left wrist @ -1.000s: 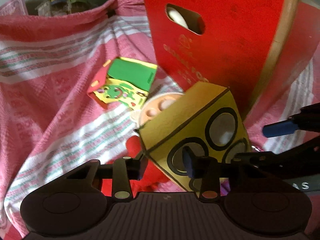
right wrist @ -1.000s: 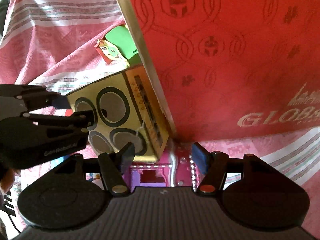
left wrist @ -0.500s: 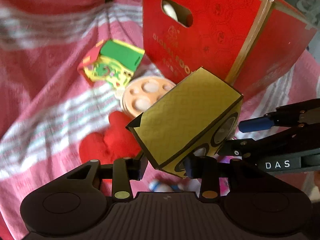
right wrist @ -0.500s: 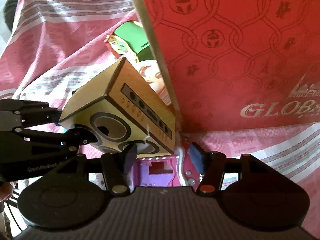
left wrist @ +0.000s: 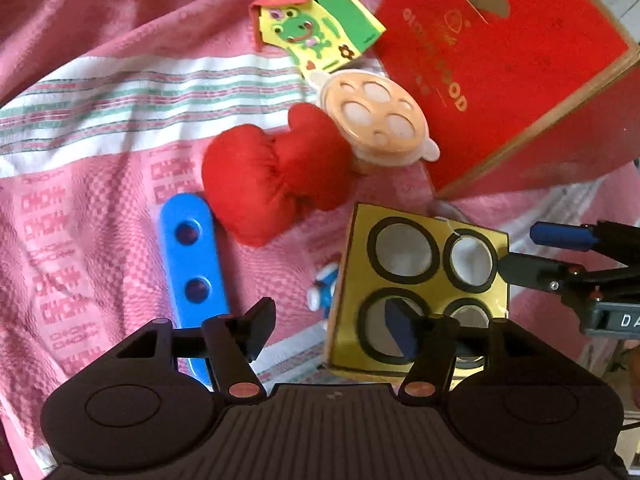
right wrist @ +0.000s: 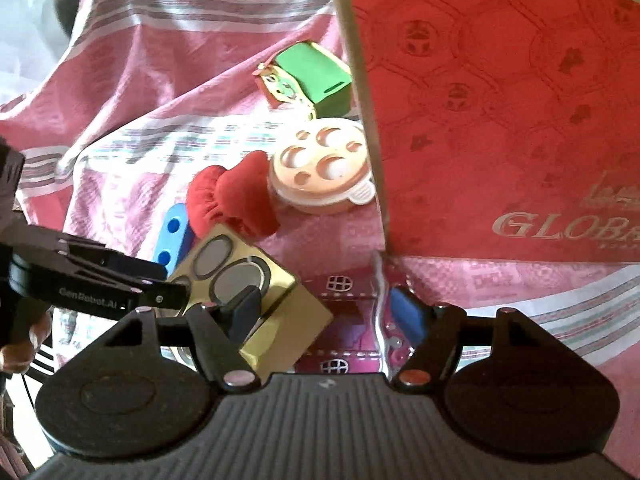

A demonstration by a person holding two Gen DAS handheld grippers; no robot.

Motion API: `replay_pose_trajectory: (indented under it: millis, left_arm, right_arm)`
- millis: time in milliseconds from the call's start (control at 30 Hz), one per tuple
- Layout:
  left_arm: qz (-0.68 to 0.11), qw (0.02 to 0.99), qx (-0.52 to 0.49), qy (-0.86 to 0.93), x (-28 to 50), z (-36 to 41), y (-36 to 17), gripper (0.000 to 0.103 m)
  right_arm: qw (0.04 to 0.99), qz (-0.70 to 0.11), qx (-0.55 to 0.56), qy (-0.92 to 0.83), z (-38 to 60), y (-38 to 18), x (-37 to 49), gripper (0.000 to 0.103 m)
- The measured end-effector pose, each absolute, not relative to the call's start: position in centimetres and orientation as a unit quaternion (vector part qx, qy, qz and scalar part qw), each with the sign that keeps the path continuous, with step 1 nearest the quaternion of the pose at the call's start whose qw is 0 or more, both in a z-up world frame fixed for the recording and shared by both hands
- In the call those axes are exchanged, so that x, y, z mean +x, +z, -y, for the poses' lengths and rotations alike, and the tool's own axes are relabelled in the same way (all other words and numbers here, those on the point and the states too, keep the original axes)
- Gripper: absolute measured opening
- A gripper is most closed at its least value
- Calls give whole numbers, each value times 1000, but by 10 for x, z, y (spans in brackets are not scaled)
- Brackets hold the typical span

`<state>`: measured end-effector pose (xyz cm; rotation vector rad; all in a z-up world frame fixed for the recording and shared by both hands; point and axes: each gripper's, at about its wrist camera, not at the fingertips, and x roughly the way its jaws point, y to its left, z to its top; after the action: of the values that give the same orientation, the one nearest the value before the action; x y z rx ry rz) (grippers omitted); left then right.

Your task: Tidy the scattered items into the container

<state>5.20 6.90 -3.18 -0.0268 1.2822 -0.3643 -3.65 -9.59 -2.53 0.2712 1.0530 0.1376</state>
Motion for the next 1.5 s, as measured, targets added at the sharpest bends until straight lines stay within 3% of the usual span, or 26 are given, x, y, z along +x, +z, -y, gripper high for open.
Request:
replay_pose_trajectory:
  millis: [300,333,433,600,733,1100,1167,1233,1367,1500]
  left_arm:
    - [-561,807,69,-170,37,-63,-32,73]
    - [-559,809,72,-167,37,-63,-33,69]
    - [-563,807,60,-171,35,-59,-41,43]
    - [-534,825,81,-167,24,-51,-40,40]
    - [-513,837,92,-166,20,-50,-37,45]
    - [-494,845,88,-186,13,-43,-35,47]
    - [-489,847,96,-184,13,-40,-34,48]
    - [-493,846,105,-173,13,-40,-36,55]
    - [-503,846,93,-149,15,-52,-38,75]
    - [-520,837,70,-158,19,-59,-36,73]
  right_arm:
    - [855,-500,123,59,91,-30,-27,75]
    - [854,-502,120,64,89,-29,-26,75]
    - [851,-507,111,79,79,-30,-25,75]
    - [855,-507,80,76,72,-27,-22,75]
    - [850,-515,78,72,73,-24,-18,73]
    - [826,-553,81,78,61,-35,-3,62]
    - [818,-562,94,76,58,-42,4,49]
    - [819,-562,92,72,57,-45,5,40]
    - [821,-557,101,73,62,-46,3,39]
    - [822,-554,107,75,60,-48,3,39]
